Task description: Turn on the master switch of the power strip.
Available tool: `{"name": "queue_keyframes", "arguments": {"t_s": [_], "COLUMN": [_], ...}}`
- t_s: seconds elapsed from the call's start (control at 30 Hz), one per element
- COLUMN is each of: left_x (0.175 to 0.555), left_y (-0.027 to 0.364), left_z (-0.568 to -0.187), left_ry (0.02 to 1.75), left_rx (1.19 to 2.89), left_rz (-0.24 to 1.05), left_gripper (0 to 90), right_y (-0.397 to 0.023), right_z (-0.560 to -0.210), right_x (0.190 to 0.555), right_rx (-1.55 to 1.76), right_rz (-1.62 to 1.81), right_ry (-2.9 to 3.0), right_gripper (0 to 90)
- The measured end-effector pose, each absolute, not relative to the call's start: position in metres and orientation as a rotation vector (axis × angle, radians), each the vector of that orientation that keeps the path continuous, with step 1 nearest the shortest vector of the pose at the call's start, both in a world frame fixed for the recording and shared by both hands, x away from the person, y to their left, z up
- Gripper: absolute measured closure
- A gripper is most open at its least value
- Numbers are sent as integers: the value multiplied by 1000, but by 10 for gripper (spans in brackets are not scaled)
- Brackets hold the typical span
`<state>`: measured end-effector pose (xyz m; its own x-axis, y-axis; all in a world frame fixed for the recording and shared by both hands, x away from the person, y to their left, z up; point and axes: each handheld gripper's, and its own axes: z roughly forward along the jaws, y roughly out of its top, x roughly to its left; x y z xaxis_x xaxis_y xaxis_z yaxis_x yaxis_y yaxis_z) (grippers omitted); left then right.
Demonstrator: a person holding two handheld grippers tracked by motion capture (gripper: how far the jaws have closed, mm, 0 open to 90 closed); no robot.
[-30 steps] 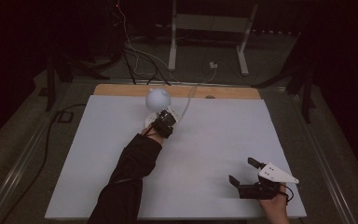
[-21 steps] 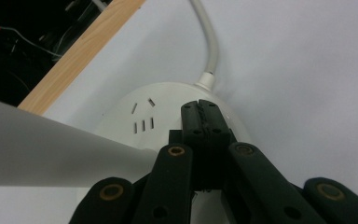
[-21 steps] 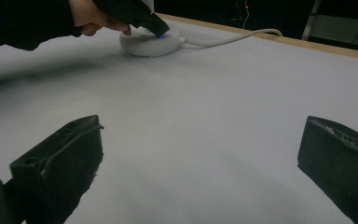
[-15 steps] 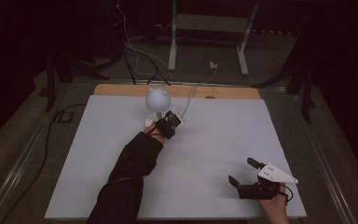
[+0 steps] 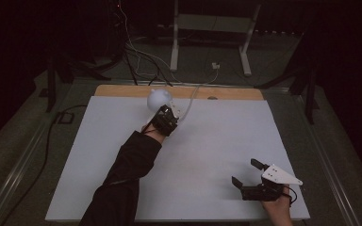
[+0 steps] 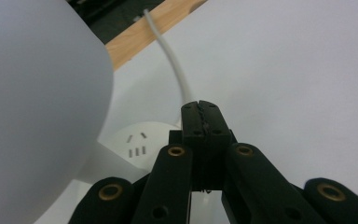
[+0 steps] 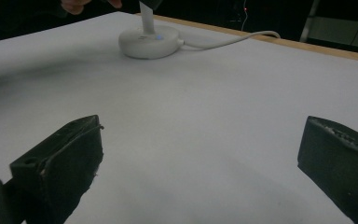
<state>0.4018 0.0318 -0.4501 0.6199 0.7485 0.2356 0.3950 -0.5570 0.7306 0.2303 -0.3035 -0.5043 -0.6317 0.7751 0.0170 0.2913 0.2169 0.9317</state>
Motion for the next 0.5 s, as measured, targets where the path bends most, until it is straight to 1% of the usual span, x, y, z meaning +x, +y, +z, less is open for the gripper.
{"name": "queue_keyframes", "arguments": {"t_s": [0.03,0.07,0.1,0.13,0.17,0.2,0.23,0.27,0.33,0.4,0.5], "left_x": [399,398,398,395,395,393,391,388,384,382,375], "left_y": [37,40,40,46,46,48,51,57,63,66,74], "left_z": [-442,-439,-439,-433,-433,-431,-428,-422,-417,-415,-410], "left_ry": [893,892,892,887,887,885,885,884,880,879,875], "left_rx": [2181,2167,2167,2159,2159,2157,2160,2148,2136,2126,2119], "left_rz": [657,624,624,568,568,566,561,544,514,505,493], "left_gripper": [900,877,792,778,723,697,697,639,602,538,387], "right_y": [-304,-304,-303,-303,-303,-303,-303,-302,-302,-302,-302], "right_z": [-504,-504,-504,-504,-504,-505,-505,-505,-505,-505,-505], "right_x": [230,230,230,230,230,230,230,230,231,231,231], "right_rx": [985,984,985,985,988,988,988,989,986,985,987], "right_rz": [1407,1408,1407,1406,1405,1404,1404,1402,1400,1399,1399], "right_ry": [2037,2037,2037,2038,2039,2040,2040,2041,2042,2042,2041], "right_gripper": [0,0,0,0,0,0,0,0,0,0,0]}}
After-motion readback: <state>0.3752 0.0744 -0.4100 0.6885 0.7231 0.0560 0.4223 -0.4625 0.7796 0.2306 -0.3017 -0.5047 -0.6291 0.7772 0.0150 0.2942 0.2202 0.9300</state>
